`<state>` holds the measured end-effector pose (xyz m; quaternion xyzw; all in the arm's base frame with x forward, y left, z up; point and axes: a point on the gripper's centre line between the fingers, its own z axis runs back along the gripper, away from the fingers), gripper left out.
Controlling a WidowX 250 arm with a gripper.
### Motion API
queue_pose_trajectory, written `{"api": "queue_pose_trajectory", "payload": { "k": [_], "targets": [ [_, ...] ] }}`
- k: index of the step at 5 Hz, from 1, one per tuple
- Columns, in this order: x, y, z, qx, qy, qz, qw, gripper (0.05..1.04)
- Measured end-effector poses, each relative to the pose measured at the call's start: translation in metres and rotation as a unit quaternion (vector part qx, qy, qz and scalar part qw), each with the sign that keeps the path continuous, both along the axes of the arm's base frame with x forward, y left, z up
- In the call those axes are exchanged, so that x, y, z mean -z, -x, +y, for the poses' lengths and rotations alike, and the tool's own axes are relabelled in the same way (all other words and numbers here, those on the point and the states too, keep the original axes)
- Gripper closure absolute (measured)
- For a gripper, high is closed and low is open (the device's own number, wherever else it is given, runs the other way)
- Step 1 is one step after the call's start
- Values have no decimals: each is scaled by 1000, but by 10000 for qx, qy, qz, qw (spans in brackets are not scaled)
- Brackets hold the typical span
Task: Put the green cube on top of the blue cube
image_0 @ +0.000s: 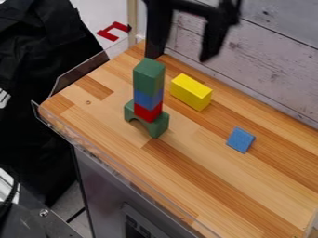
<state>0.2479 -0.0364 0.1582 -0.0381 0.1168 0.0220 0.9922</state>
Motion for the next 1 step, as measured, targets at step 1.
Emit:
{"api": "queue_pose_trajectory", "payload": {
  "k": [1],
  "targets": [
    [12,1,-12,-82,-105,161,9998,83]
  ]
}}
